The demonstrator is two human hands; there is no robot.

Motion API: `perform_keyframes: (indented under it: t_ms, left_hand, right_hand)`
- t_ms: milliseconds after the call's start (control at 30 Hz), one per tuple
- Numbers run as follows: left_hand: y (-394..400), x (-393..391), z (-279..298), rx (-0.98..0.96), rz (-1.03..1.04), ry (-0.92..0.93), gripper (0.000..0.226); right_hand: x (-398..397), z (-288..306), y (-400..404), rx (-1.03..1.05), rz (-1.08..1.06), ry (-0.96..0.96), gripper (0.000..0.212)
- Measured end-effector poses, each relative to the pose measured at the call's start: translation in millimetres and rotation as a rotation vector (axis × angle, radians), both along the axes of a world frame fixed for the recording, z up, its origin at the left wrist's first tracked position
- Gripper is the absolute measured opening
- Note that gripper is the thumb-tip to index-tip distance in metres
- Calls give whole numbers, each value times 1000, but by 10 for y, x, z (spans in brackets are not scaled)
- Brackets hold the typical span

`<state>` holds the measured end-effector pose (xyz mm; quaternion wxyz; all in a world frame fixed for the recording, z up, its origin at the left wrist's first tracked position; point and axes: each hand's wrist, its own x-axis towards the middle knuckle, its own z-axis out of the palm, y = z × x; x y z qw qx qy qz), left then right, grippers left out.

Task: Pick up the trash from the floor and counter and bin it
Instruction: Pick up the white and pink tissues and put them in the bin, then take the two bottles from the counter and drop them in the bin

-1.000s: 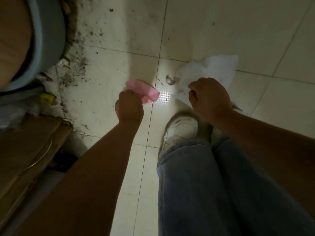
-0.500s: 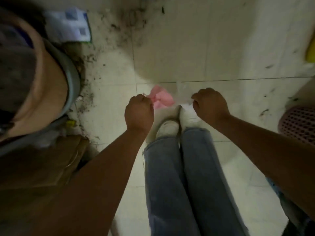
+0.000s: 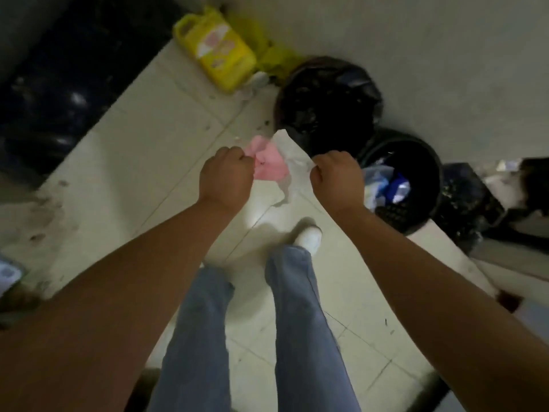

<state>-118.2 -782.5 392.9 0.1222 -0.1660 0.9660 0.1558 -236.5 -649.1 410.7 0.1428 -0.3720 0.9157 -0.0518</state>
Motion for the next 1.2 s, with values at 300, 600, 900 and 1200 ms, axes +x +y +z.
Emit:
perform_keyframes:
  t_ms: [300,600,900,1200]
  left_hand:
    - [2208,-2237,117,31,-391,62,26]
    - [2842,-2437,-562,-222,-674,-502,31]
    - [3541,-2507,175,-350,-1099,-393,66]
    - [5971,-1706,2266,-260,-1718,12,63]
  right_hand:
    - [-1338,135,2470,-49,-797,-143,21]
    - [-1118,-947,2862,-197,-1208,-808,17]
    - [-628,-195,3559,-13,-1121,-400,55]
    - [838,2084,5241,-11,-1743,160,52]
